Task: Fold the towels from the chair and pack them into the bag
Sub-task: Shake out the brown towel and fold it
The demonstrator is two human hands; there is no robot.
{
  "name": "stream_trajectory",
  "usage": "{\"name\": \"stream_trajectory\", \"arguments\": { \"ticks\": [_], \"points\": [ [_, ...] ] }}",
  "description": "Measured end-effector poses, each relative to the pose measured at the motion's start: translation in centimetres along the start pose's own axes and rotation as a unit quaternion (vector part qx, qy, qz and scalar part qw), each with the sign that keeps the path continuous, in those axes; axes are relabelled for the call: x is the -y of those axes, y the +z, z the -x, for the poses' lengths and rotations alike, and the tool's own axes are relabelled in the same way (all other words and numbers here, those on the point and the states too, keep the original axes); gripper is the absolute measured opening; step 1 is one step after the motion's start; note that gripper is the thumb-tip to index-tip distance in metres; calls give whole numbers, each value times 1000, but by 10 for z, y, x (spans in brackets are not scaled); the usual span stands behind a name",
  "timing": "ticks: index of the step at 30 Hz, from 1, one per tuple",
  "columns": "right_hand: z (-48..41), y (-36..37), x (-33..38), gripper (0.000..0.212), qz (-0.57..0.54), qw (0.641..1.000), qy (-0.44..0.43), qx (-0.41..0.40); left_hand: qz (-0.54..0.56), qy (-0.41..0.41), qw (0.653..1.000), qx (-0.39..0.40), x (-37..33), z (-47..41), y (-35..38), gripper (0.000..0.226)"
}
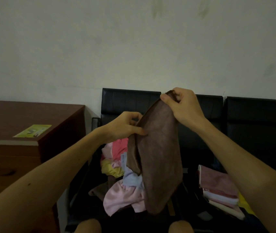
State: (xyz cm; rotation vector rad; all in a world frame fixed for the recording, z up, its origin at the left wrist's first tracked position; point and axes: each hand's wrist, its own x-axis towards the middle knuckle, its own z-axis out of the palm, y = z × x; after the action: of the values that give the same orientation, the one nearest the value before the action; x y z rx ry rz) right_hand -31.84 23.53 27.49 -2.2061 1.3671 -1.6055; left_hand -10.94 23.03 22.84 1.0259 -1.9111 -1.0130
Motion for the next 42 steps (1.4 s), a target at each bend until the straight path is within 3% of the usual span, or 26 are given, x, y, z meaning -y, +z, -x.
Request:
{"name": "stream_trajectory", "arguments": {
  "ticks": [6,9,12,16,18,21,24,26,36,42],
  "points": [
    [13,-10,-30,34,-13,998,49,-28,-173,-73,982,30,33,14,-17,25],
    [29,-14,-47,33,-37,997,75,4,-204,-77,975,47,33,21,-31,15],
    [53,-15,-70,18,-43,992,114,29,-167,-86,981,38,33,30,-46,9],
    [85,-10,-102,18,-105,972,210,-5,-7,-125,992,-24,51,42,-53,31],
    [101,-1,-111,19,-135,960,247,-6,77,-144,985,-64,68,48,-47,38],
    [123,13,-116,19,-164,944,286,-9,185,-153,961,-140,93,56,-22,26],
    [142,29,-125,19,-169,938,303,6,157,-159,942,-250,122,63,7,21],
    [151,36,-131,17,-166,935,313,21,143,-166,935,-280,141,69,20,20],
    [192,64,-165,20,-215,890,401,28,177,-228,917,-275,194,89,47,18],
    [209,76,-184,20,-186,889,417,19,172,-248,907,-293,218,92,61,17]
  ]
}}
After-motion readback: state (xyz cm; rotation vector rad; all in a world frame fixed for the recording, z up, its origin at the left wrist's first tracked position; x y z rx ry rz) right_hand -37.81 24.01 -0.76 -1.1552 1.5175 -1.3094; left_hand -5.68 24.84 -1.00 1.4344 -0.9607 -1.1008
